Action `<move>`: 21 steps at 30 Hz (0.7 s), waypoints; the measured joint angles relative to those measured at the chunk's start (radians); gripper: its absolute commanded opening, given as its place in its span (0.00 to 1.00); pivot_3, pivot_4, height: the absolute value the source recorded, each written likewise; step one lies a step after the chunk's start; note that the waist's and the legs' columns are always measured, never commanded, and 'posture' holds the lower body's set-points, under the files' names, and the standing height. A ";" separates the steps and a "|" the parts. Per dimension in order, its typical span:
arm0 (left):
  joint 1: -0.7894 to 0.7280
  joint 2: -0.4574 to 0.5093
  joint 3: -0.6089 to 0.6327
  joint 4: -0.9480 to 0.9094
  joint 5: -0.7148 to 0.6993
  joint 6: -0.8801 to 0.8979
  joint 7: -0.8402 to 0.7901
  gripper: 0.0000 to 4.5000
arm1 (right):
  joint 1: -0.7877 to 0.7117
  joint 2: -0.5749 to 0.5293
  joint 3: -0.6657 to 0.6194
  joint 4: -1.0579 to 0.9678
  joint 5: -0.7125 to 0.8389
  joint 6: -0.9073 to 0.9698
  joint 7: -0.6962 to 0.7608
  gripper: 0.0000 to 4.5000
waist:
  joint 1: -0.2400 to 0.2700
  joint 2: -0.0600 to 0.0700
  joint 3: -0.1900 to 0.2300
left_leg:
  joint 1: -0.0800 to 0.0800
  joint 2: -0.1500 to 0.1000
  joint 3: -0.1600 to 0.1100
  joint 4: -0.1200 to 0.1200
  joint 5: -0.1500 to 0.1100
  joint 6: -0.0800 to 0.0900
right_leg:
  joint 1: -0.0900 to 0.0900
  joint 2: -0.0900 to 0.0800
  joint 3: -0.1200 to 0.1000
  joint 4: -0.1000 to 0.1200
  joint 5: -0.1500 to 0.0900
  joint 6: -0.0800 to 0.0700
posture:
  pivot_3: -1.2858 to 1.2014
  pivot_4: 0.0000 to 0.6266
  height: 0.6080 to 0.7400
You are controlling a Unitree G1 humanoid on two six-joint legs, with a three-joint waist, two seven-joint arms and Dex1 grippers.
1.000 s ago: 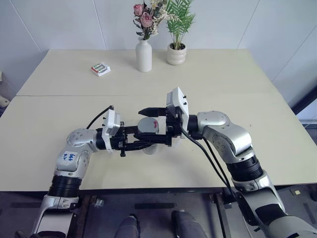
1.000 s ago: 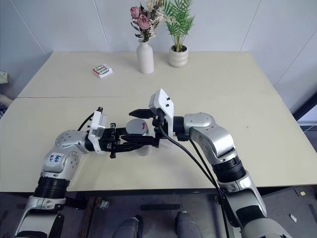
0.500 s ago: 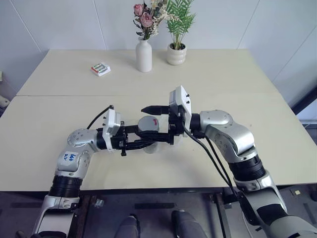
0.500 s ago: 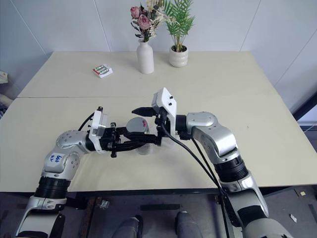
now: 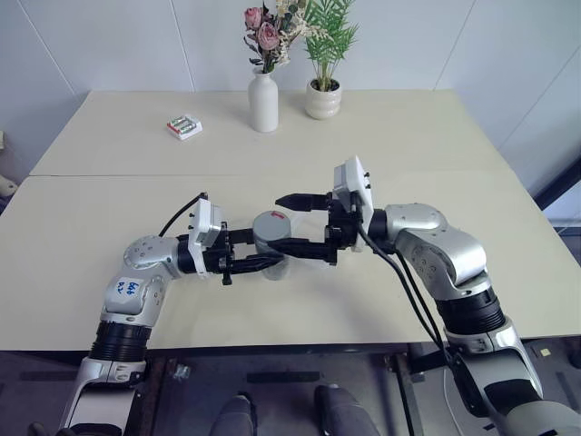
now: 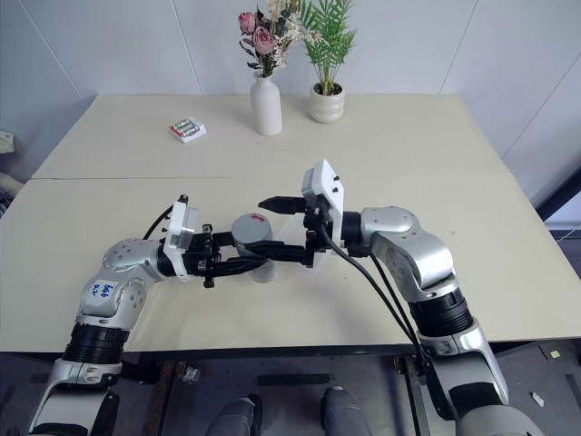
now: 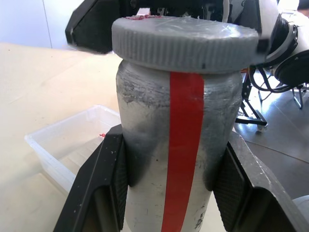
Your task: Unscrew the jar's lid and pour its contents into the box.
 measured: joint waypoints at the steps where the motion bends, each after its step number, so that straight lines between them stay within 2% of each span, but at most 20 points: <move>1: 0.001 0.000 0.000 0.000 0.000 0.000 -0.007 0.43 | 0.000 -0.012 -0.019 0.005 -0.001 0.000 -0.005 0.99 | 0.001 0.000 0.000 | 0.000 0.000 0.000 0.000 0.000 0.000 | 0.000 0.000 0.000 0.000 0.000 0.000 | 0.52 0.24 1.00; 16: 0.002 -0.001 0.000 -0.001 -0.001 0.000 -0.025 0.43 | 0.045 -0.082 -0.072 0.018 0.002 0.003 0.006 0.99 | 0.000 0.000 0.000 | 0.000 0.000 0.000 0.000 0.000 0.000 | 0.000 0.000 0.000 0.000 0.000 0.000 | 0.52 0.24 1.00; 21: 0.002 0.000 0.000 -0.001 -0.001 0.000 -0.026 0.43 | 0.045 -0.087 -0.100 0.006 0.046 0.034 0.014 0.99 | -0.002 0.000 0.000 | 0.000 0.000 0.000 0.000 0.000 0.000 | 0.000 0.000 0.000 0.000 0.000 0.000 | 0.52 0.24 1.00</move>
